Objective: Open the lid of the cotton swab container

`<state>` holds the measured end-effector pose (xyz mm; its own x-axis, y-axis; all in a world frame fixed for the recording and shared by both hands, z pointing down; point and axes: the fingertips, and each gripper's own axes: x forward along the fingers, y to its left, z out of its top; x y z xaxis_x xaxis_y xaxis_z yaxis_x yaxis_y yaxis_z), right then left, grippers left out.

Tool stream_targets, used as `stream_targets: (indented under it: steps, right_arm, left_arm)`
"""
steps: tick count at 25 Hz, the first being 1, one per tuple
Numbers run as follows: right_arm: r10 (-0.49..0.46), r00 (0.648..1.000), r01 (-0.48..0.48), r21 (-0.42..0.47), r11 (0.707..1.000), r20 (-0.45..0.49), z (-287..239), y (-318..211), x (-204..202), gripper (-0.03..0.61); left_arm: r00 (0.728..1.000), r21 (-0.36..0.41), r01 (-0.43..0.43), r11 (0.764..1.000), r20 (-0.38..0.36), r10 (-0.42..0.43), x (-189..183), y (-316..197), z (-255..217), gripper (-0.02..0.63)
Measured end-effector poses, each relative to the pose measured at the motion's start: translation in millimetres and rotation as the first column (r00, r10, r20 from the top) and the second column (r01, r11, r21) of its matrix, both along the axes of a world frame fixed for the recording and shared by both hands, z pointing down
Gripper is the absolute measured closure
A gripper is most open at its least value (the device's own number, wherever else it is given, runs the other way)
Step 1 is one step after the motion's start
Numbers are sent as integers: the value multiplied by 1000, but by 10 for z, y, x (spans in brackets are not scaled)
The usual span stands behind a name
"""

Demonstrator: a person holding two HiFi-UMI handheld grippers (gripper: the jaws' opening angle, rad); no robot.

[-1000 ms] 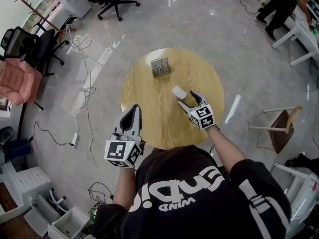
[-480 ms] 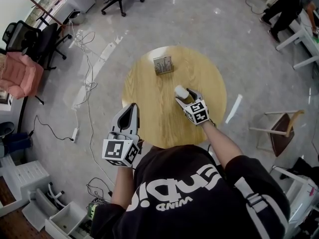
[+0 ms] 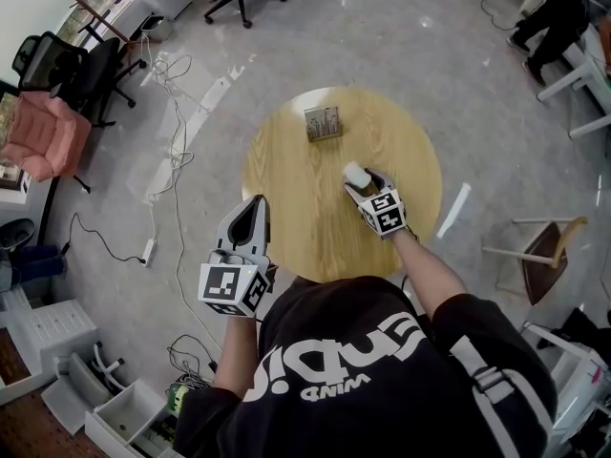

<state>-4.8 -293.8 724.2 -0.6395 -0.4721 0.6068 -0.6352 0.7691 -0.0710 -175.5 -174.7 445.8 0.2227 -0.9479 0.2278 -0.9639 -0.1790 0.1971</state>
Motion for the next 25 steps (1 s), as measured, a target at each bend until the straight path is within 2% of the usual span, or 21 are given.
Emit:
stream_targets:
  steps: [7, 20, 25]
  right_arm:
    - [-17, 1000, 17, 3, 1000, -1, -16, 22, -58, 348]
    - [-55, 998, 54, 28, 998, 35, -259, 77, -65, 364]
    - [-101, 994, 98, 58, 993, 52, -517, 134, -71, 365]
  left_arm:
    - [1000, -3, -3, 1000, 0, 3, -9, 2, 8, 604]
    - [1000, 6, -9, 1000, -5, 9, 1, 40, -18, 604]
    - [1000, 14, -25, 1000, -13, 25, 30, 52, -32, 604]
